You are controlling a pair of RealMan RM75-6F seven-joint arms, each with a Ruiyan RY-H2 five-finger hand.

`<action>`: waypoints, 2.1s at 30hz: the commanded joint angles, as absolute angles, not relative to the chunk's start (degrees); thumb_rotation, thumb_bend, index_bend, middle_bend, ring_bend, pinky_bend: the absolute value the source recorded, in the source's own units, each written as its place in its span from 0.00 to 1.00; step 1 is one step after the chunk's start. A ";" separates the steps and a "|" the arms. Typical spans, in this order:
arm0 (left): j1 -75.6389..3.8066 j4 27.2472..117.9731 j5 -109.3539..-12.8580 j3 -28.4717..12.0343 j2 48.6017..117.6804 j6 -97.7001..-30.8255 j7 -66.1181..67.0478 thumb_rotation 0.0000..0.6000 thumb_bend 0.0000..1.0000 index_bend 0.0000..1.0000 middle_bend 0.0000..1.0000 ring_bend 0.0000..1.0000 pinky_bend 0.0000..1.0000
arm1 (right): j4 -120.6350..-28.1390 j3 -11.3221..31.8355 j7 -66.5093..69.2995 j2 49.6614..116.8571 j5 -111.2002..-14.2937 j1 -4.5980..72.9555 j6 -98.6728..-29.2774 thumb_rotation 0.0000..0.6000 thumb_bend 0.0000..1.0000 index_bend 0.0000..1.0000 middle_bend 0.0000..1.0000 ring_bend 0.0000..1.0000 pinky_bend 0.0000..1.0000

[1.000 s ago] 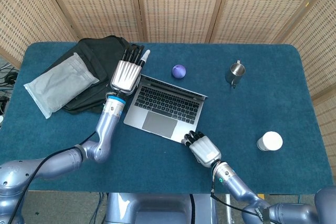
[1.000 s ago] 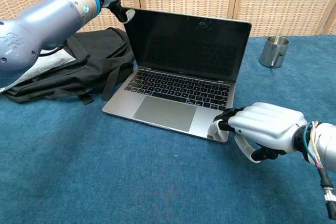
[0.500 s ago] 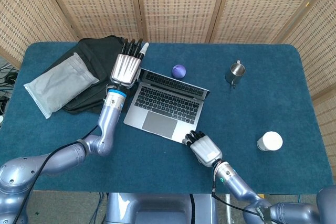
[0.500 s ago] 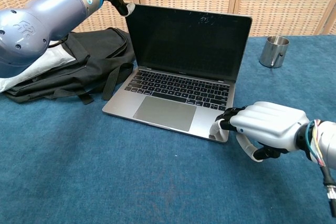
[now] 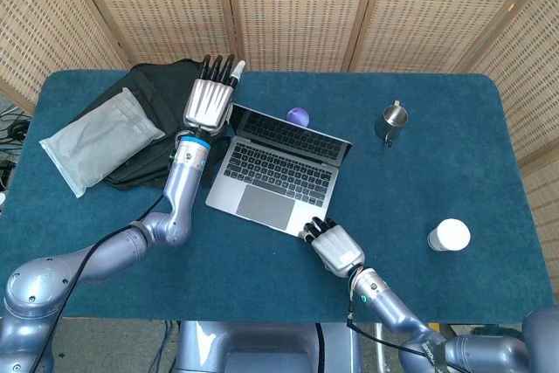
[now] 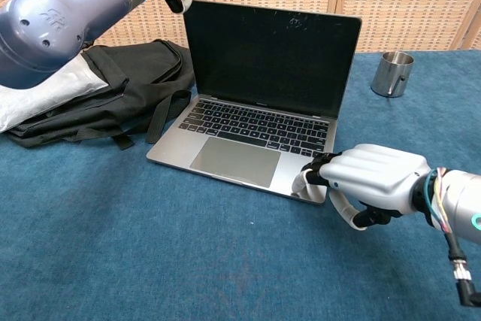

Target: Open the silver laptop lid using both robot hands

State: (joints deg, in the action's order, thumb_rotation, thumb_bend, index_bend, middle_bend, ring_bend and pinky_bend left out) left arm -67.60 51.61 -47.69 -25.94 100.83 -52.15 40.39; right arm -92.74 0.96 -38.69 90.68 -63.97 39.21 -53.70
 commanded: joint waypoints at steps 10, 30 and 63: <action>-70.38 45.26 -46.52 -26.12 102.71 -48.88 37.80 1.00 0.50 0.00 0.00 0.00 0.00 | -93.66 1.39 -40.17 90.14 -62.19 40.13 -54.08 1.00 0.93 0.18 0.17 0.09 0.19; -71.87 40.99 -46.15 -25.97 104.16 -47.93 36.34 1.00 0.50 0.00 0.00 0.00 0.00 | -93.68 0.78 -39.68 89.39 -61.37 40.58 -54.24 1.00 0.93 0.18 0.17 0.09 0.19; -63.23 64.54 -52.78 -23.47 89.43 -56.38 31.73 1.00 0.49 0.00 0.00 0.00 0.00 | -99.91 1.29 -35.56 84.51 -66.77 37.86 -61.69 1.00 0.93 0.18 0.17 0.09 0.19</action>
